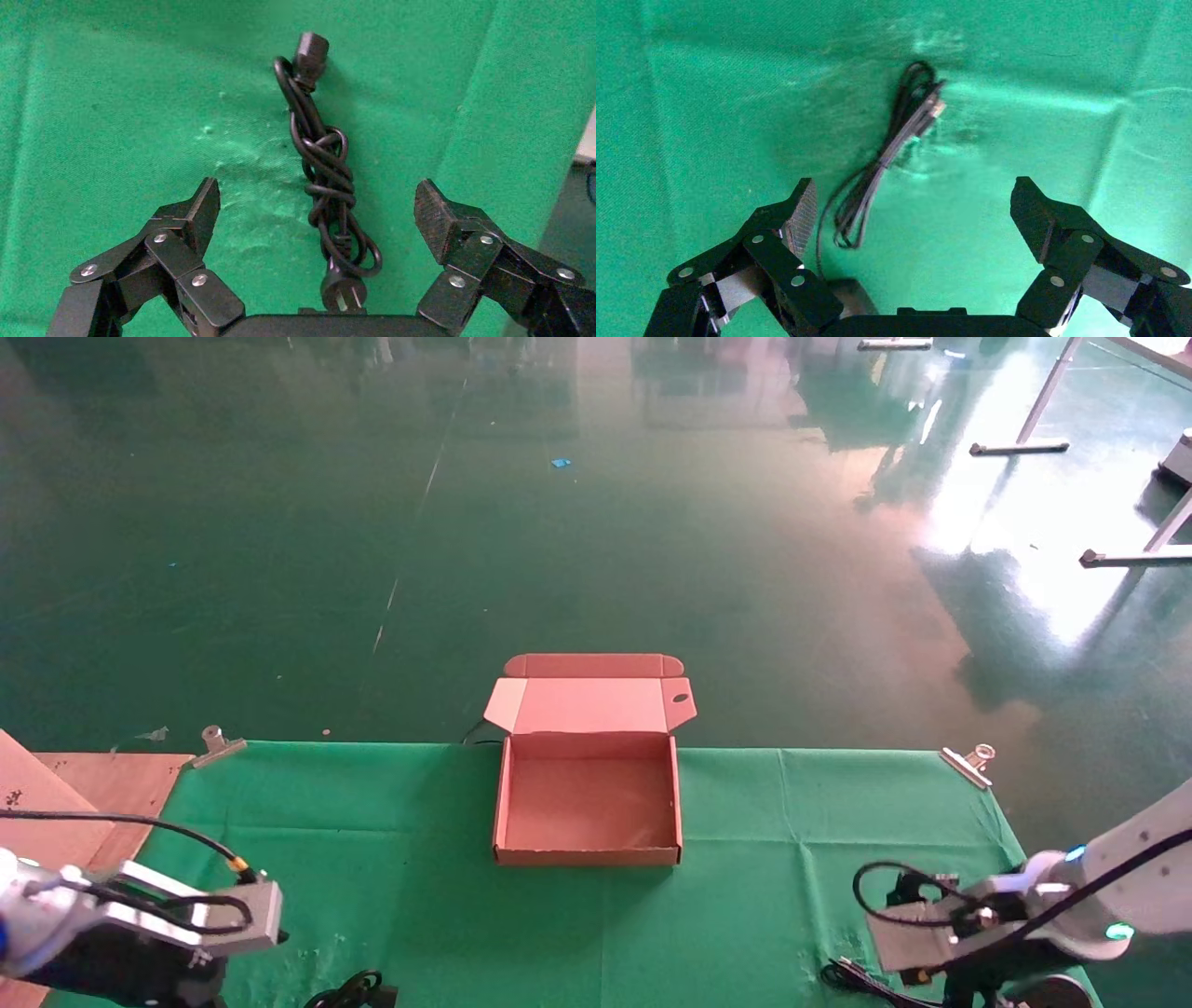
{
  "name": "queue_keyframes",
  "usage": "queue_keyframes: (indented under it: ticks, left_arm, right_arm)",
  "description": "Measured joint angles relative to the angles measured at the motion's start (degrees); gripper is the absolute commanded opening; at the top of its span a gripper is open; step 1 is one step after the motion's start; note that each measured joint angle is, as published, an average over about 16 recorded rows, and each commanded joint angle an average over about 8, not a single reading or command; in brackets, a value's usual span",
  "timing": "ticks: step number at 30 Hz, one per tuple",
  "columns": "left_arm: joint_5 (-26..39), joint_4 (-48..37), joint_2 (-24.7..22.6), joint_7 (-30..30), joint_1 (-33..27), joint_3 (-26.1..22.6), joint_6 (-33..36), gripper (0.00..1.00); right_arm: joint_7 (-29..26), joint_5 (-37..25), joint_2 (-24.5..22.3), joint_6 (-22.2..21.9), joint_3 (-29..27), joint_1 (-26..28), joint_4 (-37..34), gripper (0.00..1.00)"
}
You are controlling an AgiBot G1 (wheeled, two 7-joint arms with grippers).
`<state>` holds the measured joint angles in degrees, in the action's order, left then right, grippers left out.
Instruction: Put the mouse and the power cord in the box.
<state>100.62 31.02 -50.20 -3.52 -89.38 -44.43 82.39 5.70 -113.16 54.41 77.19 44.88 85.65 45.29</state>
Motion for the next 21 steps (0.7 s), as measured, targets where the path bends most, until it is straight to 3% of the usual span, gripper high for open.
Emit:
queue_keyframes:
  ticks: [21]
  left_arm:
    - [4.0, -17.1, -7.4, -5.4, -0.9, -1.9, -8.8, 1.00]
  right_arm:
    - [12.9, -0.6, 6.3, -8.4, 0.6, 0.8, -20.7, 1.00]
